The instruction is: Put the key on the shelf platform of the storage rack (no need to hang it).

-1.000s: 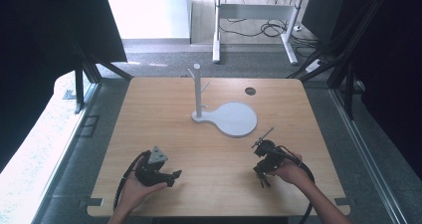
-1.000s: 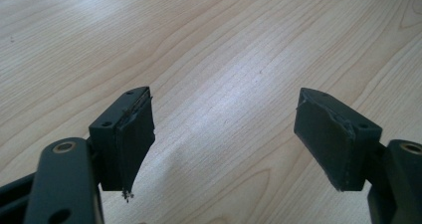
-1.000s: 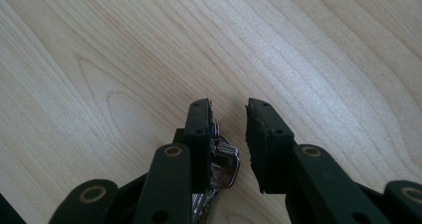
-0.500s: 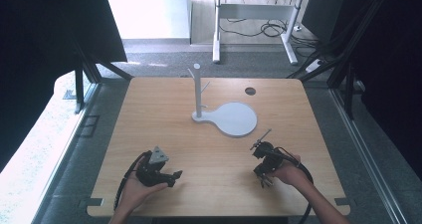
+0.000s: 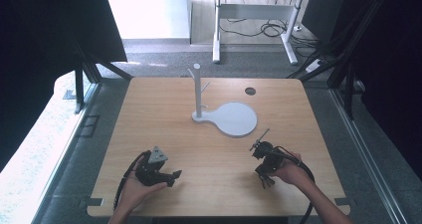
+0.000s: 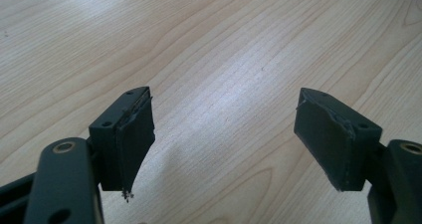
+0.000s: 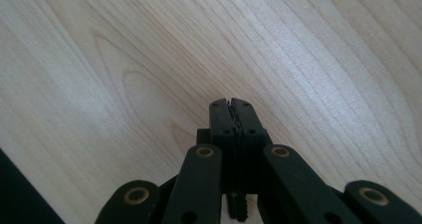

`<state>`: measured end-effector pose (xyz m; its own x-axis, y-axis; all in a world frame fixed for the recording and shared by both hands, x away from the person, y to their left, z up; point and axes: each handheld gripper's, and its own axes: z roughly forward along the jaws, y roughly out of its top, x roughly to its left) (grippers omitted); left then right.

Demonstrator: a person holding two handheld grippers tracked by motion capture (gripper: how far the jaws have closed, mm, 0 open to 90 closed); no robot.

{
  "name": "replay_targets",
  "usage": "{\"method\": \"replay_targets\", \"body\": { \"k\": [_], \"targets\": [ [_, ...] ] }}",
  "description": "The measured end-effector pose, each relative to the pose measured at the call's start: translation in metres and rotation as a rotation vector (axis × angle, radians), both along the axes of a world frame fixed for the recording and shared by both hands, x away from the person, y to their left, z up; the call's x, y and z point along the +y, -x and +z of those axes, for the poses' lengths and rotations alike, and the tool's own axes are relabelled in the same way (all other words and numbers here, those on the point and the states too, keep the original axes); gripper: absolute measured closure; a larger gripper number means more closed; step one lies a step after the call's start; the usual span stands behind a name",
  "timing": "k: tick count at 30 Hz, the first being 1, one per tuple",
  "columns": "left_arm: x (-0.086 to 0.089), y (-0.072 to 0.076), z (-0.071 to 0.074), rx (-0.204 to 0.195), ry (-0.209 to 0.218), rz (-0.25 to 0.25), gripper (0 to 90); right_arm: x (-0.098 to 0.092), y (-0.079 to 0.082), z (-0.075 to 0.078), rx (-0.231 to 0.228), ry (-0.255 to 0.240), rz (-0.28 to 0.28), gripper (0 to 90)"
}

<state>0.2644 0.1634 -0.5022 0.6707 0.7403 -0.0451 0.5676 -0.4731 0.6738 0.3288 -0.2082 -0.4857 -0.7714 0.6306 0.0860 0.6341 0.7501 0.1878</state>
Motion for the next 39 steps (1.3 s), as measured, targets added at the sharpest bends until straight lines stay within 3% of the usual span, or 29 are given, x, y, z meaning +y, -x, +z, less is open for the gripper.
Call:
{"method": "replay_targets", "body": {
  "k": [25,39],
  "targets": [
    [0.003,0.000,0.002,-0.005,0.005,0.007,23.8,-0.007,0.007,0.055,-0.102,-0.095,0.023,89.8],
    [0.003,0.000,0.002,-0.004,0.003,0.005,23.8,-0.010,0.001,0.073,-0.138,-0.120,0.004,89.8]
  ]
}}
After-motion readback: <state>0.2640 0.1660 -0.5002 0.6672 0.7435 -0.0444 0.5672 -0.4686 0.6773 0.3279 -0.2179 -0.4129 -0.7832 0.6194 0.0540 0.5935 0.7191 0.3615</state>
